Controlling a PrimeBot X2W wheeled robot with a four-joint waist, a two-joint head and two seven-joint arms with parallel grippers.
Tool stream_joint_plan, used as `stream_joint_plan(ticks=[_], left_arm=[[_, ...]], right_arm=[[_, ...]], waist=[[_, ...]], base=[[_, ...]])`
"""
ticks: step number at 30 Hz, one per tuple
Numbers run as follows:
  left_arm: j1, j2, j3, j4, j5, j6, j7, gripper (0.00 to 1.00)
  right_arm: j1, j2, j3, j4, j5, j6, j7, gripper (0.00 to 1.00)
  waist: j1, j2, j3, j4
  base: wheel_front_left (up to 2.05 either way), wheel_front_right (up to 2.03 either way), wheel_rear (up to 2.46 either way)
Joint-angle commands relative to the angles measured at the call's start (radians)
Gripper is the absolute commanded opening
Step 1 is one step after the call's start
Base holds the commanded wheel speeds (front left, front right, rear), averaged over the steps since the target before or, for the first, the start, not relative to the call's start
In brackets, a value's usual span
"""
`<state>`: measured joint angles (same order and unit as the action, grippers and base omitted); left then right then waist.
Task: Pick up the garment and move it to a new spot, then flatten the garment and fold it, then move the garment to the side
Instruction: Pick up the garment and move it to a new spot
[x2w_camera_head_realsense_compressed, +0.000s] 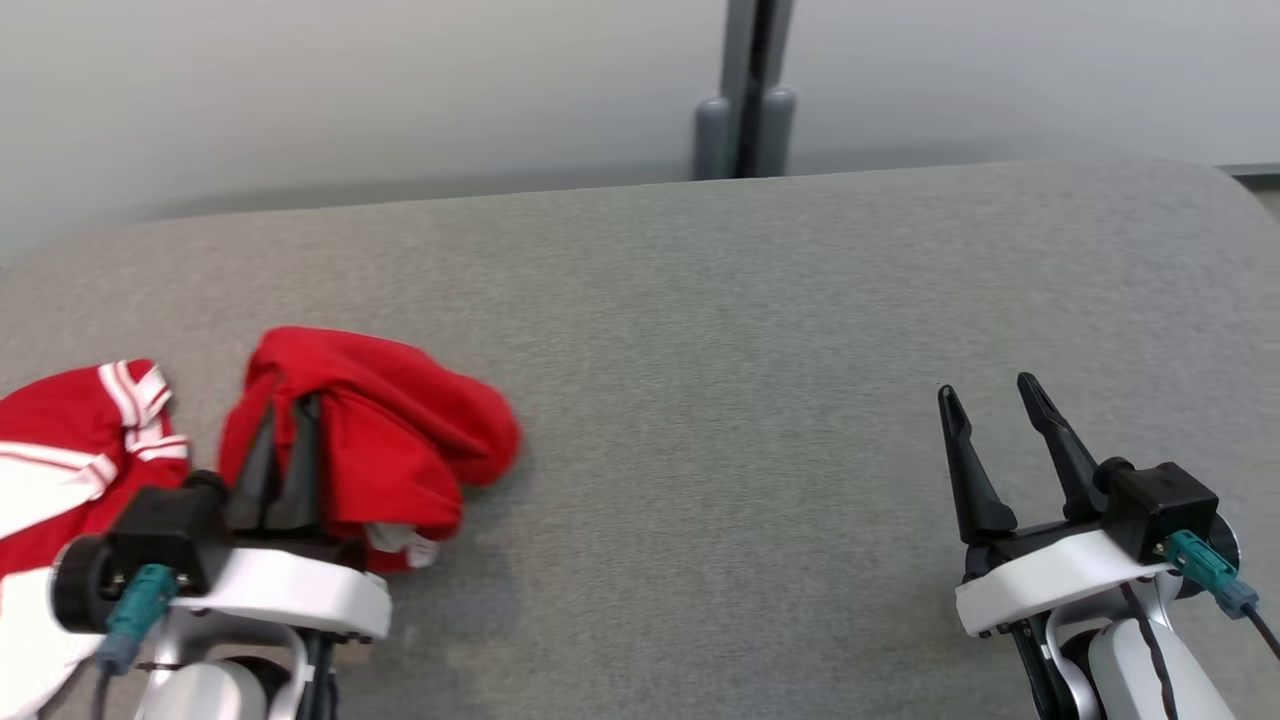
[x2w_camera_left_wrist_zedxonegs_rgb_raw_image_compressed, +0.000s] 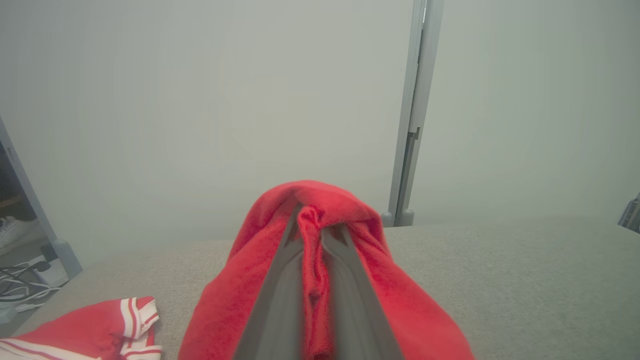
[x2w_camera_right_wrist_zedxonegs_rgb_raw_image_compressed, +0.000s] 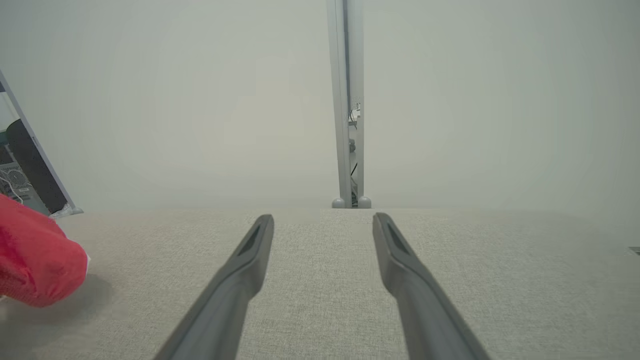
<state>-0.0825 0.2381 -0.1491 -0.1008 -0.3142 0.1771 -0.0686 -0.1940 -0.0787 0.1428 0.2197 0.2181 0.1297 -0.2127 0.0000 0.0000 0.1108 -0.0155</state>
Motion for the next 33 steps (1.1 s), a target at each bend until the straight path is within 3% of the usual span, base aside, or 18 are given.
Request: stream_joint_plan(ticks=[1, 8, 18, 24, 27, 28, 29, 33], left_arm=[[0.005, -0.004, -0.019, -0.013, 0.008, -0.008, 0.008, 0.0], [-0.067, -0.027, -0.11, 0.015, 0.026, -0.058, 0.014, 0.0], [-0.199, -0.09, -0.242, 0.236, 0.04, -0.144, 0.021, 0.0], [-0.24, -0.114, -0.282, 0.401, 0.032, -0.177, 0.025, 0.0], [-0.255, -0.115, -0.287, 0.448, 0.042, -0.173, 0.012, 0.0], [-0.261, -0.118, -0.287, 0.468, 0.041, -0.171, 0.002, 0.3], [-0.267, -0.12, -0.287, 0.488, 0.043, -0.17, -0.007, 0.96], [-0.28, -0.135, -0.291, 0.514, 0.037, -0.17, -0.063, 1.0]], right_arm=[[0.007, -0.003, -0.002, -0.003, -0.003, 0.002, -0.001, 1.0], [-0.012, 0.004, 0.0, -0.014, 0.004, 0.002, -0.002, 1.0], [-0.032, 0.011, -0.002, -0.024, 0.014, 0.002, -0.009, 1.0], [-0.037, 0.015, -0.007, -0.016, 0.028, 0.002, -0.019, 1.0], [-0.038, 0.016, -0.01, -0.013, 0.03, 0.002, -0.024, 1.0], [-0.039, 0.017, -0.013, -0.011, 0.029, 0.002, -0.026, 1.0], [-0.042, 0.018, -0.014, -0.01, 0.028, 0.002, -0.028, 1.0], [-0.043, 0.019, -0.021, -0.003, 0.022, 0.002, -0.03, 1.0]], waist=[[0.0, 0.0, -0.007, -0.046], [0.0, 0.0, 0.011, -0.15], [0.0, 0.0, 0.082, -0.296], [0.0, 0.0, 0.116, -0.328], [0.0, 0.0, 0.123, -0.326], [0.0, 0.0, 0.126, -0.322], [0.0, 0.0, 0.128, -0.316], [0.0, 0.0, 0.124, -0.284]], base=[[0.0, 0.0, 0.0], [0.0, 0.0, 0.0], [0.0, 0.0, 0.0], [0.0, 0.0, 0.0], [0.0, 0.0, 0.0], [0.0, 0.0, 0.0], [0.0, 0.0, 0.0], [0.0, 0.0, 0.0]])
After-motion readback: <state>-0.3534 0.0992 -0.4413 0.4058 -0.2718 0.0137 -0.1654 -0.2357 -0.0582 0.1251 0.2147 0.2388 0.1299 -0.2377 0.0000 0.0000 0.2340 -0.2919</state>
